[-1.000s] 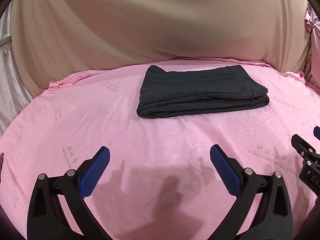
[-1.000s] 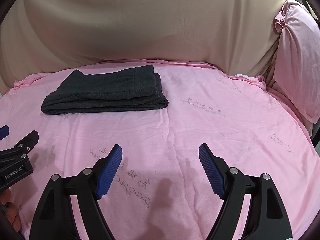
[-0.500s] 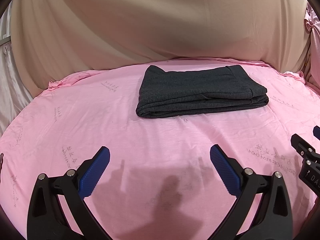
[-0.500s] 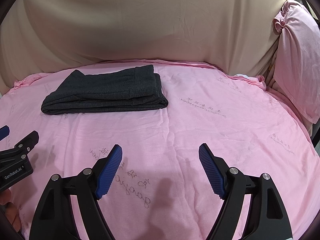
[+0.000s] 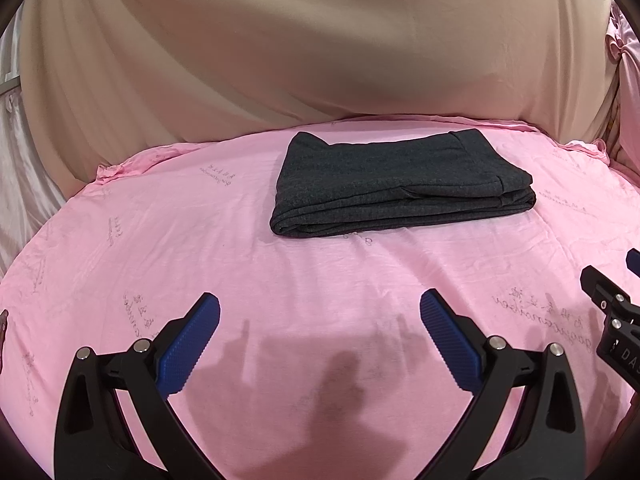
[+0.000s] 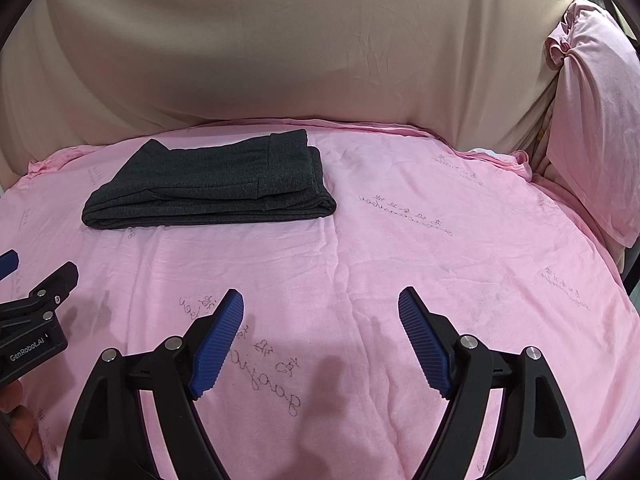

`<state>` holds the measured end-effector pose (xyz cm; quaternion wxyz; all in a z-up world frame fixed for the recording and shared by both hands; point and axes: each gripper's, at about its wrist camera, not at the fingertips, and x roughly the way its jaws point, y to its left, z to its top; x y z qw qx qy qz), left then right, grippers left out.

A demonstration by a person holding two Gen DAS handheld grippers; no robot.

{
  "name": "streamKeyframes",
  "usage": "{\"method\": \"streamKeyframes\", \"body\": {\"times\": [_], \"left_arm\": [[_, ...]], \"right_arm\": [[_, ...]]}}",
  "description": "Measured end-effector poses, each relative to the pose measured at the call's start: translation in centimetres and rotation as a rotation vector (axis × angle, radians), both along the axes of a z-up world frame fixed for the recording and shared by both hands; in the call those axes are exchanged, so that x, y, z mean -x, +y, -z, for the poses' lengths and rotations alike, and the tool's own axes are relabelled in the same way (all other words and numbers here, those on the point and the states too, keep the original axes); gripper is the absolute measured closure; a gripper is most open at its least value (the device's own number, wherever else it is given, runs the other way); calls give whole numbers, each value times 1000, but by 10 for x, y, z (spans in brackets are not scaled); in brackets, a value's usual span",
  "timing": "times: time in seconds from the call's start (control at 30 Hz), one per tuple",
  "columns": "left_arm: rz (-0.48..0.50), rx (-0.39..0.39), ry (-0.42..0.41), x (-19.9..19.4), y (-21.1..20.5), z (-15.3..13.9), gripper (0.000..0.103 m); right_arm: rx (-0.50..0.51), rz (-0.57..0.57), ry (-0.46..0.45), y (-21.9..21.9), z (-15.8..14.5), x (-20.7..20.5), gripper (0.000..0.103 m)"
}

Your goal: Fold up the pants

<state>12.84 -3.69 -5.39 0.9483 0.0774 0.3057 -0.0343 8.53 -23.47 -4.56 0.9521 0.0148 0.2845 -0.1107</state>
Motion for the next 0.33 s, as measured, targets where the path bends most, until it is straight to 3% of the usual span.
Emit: {"method": "streamKeyframes", "body": {"times": [0.33], "left_arm": [[7, -17, -10, 2, -3, -1, 5]], "right_arm": [[1, -3, 0, -1, 0, 0, 22]]}}
